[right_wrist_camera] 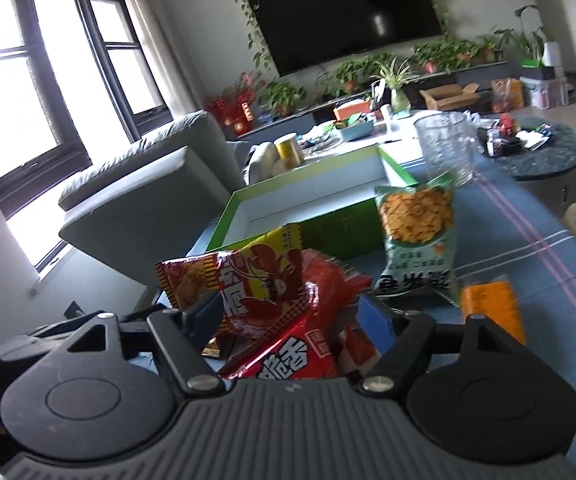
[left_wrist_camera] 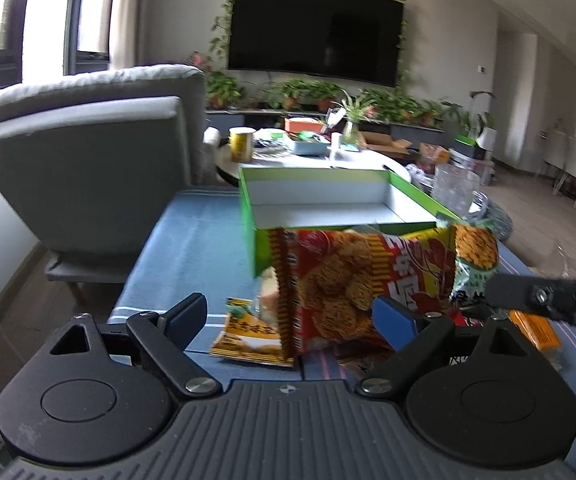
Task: Organize snacks
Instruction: 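Grasp the red-and-yellow cracker bag with the left gripper and lift it, then carry the cracker bag into the green box and open the left gripper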
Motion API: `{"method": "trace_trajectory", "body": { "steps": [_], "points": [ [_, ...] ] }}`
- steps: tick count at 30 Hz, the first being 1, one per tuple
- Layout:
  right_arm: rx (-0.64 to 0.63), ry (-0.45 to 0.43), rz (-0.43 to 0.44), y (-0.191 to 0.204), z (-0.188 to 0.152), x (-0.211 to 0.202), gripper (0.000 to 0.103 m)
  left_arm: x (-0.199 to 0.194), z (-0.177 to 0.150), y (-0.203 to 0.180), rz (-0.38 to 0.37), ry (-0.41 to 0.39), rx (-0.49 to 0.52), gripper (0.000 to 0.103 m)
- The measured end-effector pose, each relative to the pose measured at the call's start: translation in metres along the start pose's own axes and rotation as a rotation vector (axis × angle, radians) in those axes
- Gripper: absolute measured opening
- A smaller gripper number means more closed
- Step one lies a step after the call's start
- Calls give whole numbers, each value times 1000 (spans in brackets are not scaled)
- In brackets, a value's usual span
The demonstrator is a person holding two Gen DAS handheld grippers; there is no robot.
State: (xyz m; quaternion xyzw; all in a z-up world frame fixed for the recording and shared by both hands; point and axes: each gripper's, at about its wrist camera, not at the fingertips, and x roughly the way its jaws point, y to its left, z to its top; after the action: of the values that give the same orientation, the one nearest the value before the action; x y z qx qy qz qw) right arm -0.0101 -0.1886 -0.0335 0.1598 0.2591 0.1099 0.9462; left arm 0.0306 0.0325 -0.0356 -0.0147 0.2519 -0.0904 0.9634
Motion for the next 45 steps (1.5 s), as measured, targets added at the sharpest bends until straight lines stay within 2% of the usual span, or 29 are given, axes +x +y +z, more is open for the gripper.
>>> {"method": "trace_trajectory", "body": {
  "steps": [9, 19, 22, 24, 26, 30, 38, 45],
  "points": [
    [24, 46, 53, 0, 9, 30, 68, 26, -5, 10, -92, -6, 24, 89],
    [26, 116, 68, 2, 12, 57, 68, 41, -4, 13, -188, -5, -2, 88],
    [15, 127, 71, 5, 12, 60, 68, 43, -3, 10, -233, 8, -9, 71],
    [-3, 130, 80, 7, 13, 60, 68, 43, -4, 7, -251, 5, -1, 67],
    [-38, 122, 64, 11, 13, 61, 68, 40, -5, 4, -261, -4, 14, 56],
    [-59, 105, 63, 13, 13, 54, 68, 28, -3, 0, -255, -31, 40, 56],
    [-74, 10, 94, 18, 26, 21, 68, -10, 12, -11, -250, -126, 89, 56],
    [-89, -37, 104, 20, 41, 14, 68, -14, 29, -19, -251, -148, 101, 57]
  ]
}}
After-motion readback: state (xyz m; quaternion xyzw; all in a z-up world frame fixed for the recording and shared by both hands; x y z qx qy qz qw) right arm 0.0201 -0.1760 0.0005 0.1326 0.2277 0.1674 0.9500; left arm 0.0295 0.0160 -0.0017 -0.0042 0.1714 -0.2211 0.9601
